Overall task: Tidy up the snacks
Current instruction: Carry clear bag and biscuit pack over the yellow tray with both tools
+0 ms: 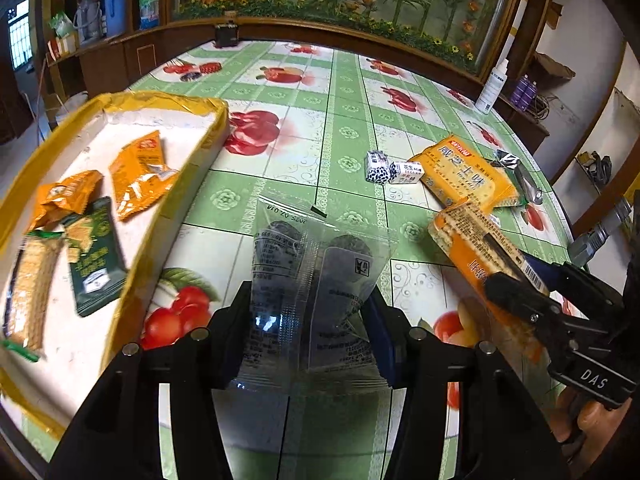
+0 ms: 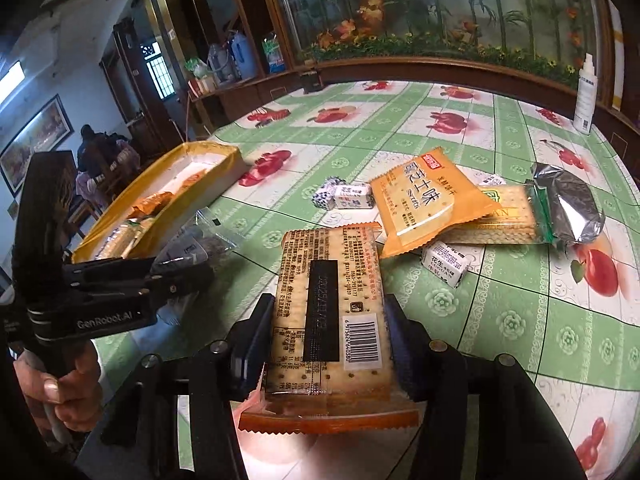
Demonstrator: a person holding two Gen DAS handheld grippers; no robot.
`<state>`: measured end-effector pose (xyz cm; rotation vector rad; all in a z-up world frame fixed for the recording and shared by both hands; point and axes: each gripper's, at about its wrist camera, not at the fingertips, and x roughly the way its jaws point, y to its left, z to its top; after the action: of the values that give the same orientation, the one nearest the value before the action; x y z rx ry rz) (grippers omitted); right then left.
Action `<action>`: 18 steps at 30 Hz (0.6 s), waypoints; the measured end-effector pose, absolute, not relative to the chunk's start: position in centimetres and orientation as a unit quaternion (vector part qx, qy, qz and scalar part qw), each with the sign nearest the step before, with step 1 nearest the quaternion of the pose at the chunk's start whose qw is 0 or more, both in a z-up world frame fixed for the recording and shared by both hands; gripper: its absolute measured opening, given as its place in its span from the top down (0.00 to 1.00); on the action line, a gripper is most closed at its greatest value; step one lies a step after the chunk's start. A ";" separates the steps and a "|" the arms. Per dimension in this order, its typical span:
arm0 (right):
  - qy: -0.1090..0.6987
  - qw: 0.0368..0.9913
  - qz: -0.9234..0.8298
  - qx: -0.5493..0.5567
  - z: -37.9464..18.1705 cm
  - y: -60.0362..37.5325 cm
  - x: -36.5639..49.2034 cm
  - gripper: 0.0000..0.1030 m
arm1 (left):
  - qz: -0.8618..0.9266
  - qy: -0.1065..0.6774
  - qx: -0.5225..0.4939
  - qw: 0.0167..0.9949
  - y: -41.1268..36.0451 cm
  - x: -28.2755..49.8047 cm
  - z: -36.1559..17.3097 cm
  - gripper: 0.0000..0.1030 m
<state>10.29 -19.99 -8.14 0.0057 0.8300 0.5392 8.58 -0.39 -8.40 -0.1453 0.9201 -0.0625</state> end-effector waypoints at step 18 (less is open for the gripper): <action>0.335 0.887 0.317 -0.010 -2.8 -15.3 6.9 0.48 | 0.043 0.378 -0.057 0.923 3.7 4.1 -3.2 0.51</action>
<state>6.87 -15.29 -2.84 -0.0210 0.6974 0.6598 4.14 3.67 -3.22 -0.1160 0.7754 0.0888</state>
